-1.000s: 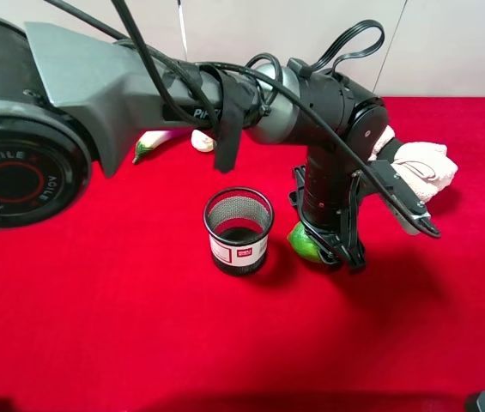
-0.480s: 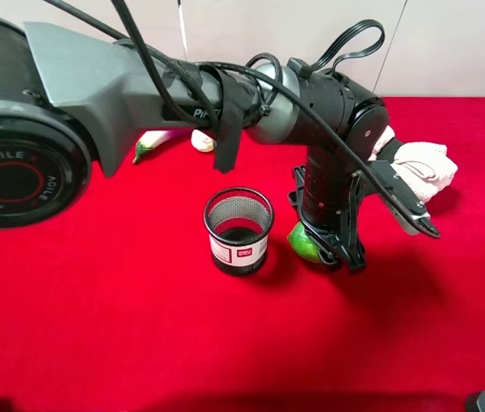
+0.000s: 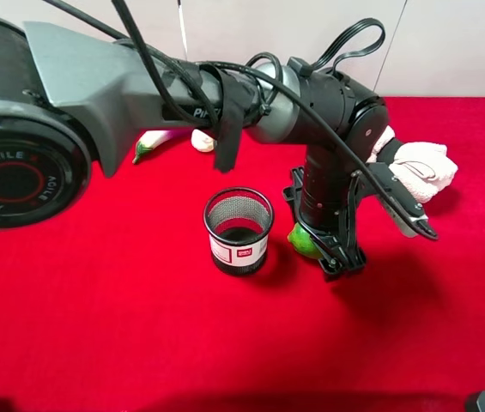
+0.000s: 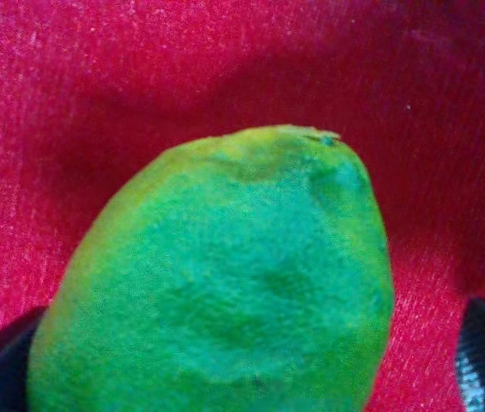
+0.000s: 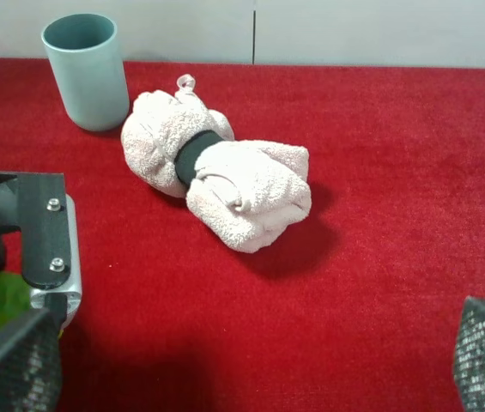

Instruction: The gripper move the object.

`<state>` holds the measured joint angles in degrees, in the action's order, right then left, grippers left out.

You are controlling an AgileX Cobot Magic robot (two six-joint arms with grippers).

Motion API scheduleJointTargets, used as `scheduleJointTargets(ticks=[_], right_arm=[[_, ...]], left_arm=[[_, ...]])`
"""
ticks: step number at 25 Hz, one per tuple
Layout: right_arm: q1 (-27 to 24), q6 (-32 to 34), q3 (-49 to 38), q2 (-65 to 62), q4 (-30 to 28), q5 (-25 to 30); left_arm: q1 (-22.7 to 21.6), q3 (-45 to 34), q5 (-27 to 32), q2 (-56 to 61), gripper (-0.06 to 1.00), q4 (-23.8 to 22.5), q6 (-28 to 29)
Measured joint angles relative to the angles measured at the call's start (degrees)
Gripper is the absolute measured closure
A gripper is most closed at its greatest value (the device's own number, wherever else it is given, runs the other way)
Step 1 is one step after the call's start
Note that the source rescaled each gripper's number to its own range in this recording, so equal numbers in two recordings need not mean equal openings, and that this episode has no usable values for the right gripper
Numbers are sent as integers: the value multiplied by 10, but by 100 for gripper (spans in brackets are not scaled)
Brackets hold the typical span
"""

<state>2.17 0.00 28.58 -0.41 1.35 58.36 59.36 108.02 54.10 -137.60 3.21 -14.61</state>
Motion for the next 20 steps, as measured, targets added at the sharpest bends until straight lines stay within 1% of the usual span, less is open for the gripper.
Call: scheduleJointTargets(ticks=[2, 4, 9, 16, 20], right_arm=[[0, 0, 0, 0, 0, 0], [0, -3, 0, 0, 0, 0], [0, 0, 0, 0, 0, 0], [0, 0, 0, 0, 0, 0], [0, 0, 0, 0, 0, 0]], left_arm=[[0, 11, 1, 0, 8, 0, -1], [0, 26, 5, 0, 4, 0, -2], [0, 73, 40, 0, 3, -1, -9], [0, 157, 133, 0, 2, -14, -12], [0, 188, 142, 0, 2, -21, -7]])
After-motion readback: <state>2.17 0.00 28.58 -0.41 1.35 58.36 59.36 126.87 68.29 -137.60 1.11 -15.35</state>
